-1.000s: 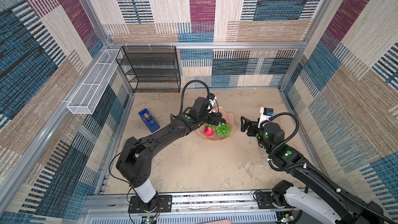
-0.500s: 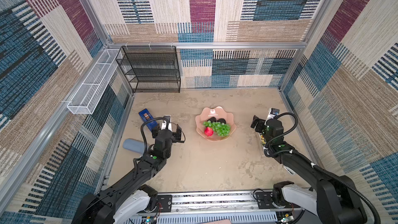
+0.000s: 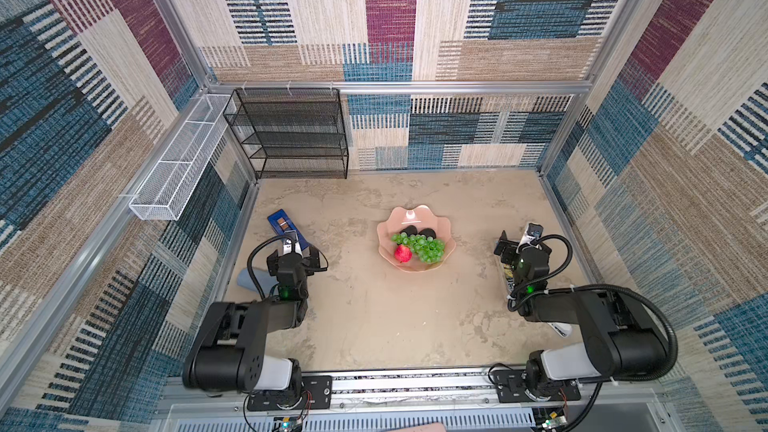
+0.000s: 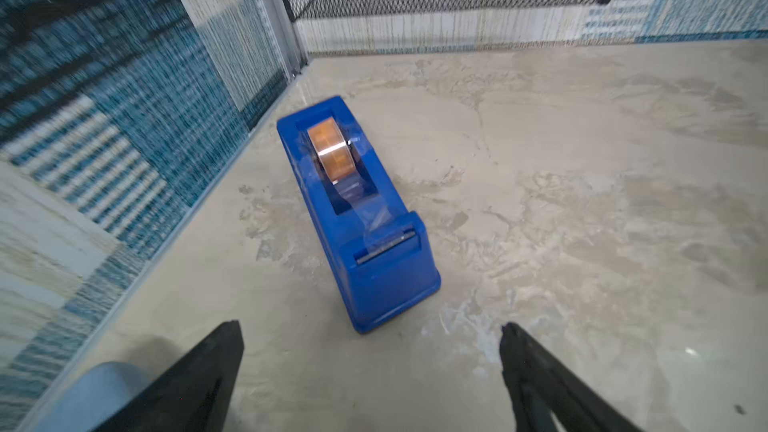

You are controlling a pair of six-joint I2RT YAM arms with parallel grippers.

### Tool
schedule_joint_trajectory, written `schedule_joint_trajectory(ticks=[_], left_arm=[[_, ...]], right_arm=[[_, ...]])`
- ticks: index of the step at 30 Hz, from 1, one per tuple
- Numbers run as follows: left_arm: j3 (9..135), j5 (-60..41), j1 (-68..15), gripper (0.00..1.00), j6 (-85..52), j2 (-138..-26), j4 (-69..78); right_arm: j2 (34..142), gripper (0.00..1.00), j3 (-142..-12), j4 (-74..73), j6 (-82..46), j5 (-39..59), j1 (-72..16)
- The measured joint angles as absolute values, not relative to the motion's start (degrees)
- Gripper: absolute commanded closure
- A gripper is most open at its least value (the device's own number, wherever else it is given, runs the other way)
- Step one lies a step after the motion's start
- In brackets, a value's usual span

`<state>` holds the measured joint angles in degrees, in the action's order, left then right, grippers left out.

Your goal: Place and organize the fake fruits in the fruit bowl

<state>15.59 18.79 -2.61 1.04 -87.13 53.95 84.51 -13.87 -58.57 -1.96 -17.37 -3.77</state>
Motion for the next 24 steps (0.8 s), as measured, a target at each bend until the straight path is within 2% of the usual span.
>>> schedule_joint_trajectory(ticks=[2, 5, 9, 24], left_arm=[[16.7, 16.1, -2.0, 0.0, 0.7, -87.1, 49.5], [20.1, 14.7, -0.3, 0.0, -0.4, -87.4, 51.9], [21.4, 13.2, 0.3, 0.0, -1.5, -87.4, 50.6], [23.4, 11.4, 0.3, 0.0, -1.5, -88.1, 47.1]], right_arm=[[85.0, 0.0, -12.4, -61.9, -0.4, -13.4, -3.4], [86.7, 0.0, -9.2, -70.4, 1.2, -9.8, -3.0], [88.0, 0.0, -8.6, -74.4, 2.7, -6.4, -2.9], [88.0, 0.0, -9.3, -76.6, 3.1, -5.1, -2.9]])
